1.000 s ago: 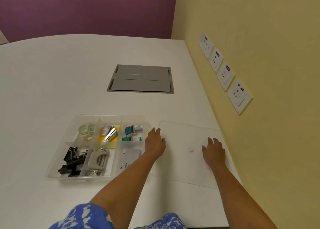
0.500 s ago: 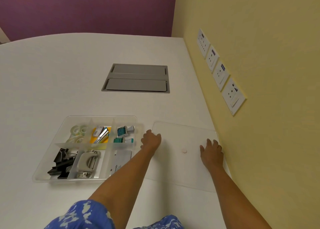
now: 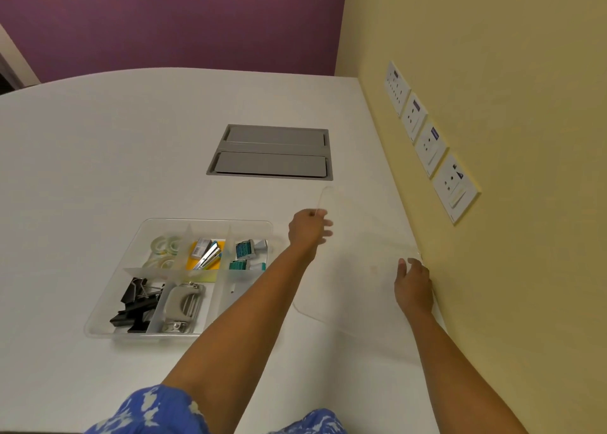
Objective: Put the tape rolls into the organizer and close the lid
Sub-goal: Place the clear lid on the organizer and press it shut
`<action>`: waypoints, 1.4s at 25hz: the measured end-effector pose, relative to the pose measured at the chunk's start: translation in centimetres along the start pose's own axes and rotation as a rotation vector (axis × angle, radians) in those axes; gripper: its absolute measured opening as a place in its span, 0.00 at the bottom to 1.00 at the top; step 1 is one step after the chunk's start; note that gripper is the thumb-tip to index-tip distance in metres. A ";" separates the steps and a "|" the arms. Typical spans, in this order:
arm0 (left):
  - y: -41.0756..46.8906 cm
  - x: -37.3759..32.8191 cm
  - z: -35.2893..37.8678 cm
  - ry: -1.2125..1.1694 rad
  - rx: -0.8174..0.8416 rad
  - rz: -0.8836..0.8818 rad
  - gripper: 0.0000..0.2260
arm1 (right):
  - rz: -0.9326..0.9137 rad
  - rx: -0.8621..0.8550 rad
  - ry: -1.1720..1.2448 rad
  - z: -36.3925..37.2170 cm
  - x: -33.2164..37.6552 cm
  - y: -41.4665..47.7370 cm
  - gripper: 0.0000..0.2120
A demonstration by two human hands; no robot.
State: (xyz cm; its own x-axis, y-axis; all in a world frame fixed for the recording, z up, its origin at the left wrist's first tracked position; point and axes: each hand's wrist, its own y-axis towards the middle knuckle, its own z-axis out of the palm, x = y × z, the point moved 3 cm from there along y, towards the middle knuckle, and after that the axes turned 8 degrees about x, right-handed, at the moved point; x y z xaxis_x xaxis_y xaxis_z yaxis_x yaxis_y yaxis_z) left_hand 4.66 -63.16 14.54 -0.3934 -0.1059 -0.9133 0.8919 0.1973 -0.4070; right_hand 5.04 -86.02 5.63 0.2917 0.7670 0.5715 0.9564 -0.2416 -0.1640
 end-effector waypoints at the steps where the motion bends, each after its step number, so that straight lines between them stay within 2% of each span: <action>1: -0.4 -1.2 -0.2 0.010 -0.018 0.052 0.13 | -0.017 -0.033 0.045 -0.2 0.7 0.0 0.21; 8: -2.2 -7.2 -6.5 -0.048 -0.134 0.310 0.11 | -0.134 -0.393 0.223 -2.0 8.6 -1.4 0.20; 11: -2.4 -7.8 -10.2 -0.125 -0.167 0.351 0.12 | -0.020 -0.443 0.405 -1.8 12.7 -2.4 0.21; 13: -2.3 -8.0 -12.9 -0.193 -0.181 0.349 0.12 | 0.148 -0.364 0.566 -1.3 14.8 -2.6 0.21; 15: -2.1 -8.3 -16.1 -0.240 -0.201 0.353 0.13 | 0.227 -0.202 0.673 -0.2 17.2 -3.0 0.21; 19: -2.3 -8.8 -21.7 -0.191 -0.349 0.470 0.14 | 0.202 -0.022 0.892 1.8 21.9 -4.5 0.23; 22: -2.5 -8.6 -25.4 -0.160 -0.486 0.522 0.21 | 0.197 0.073 1.125 3.1 25.0 -5.8 0.24; 24: -2.4 -8.4 -27.7 -0.260 -0.457 0.512 0.24 | 0.186 0.089 1.269 4.0 26.4 -6.4 0.24; 28: -1.9 -7.1 -31.9 -0.695 -0.272 0.413 0.23 | 0.147 0.134 1.602 6.0 27.3 -7.1 0.17; 30: -1.5 -5.6 -34.1 -0.885 -0.158 0.353 0.18 | 0.051 0.226 1.579 6.8 27.3 -7.2 0.13; 31: -1.5 -4.9 -35.0 -0.988 -0.115 0.327 0.18 | 0.009 0.284 1.475 7.1 27.1 -7.1 0.10; 33: -1.6 -3.4 -36.4 -1.154 -0.055 0.254 0.22 | -0.052 0.404 1.197 7.8 26.6 -7.3 0.15; 35: -1.9 -2.0 -37.4 -1.166 -0.011 0.189 0.25 | -0.031 0.493 1.069 8.7 25.8 -7.6 0.21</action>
State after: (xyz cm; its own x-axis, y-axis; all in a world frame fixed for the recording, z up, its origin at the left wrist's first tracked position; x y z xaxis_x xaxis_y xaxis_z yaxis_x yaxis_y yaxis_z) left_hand -4.55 -26.86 16.50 0.1915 -0.8990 -0.3938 0.9099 0.3130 -0.2722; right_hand 5.37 -59.27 14.62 0.3337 -0.1760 0.9261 0.9327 0.2040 -0.2973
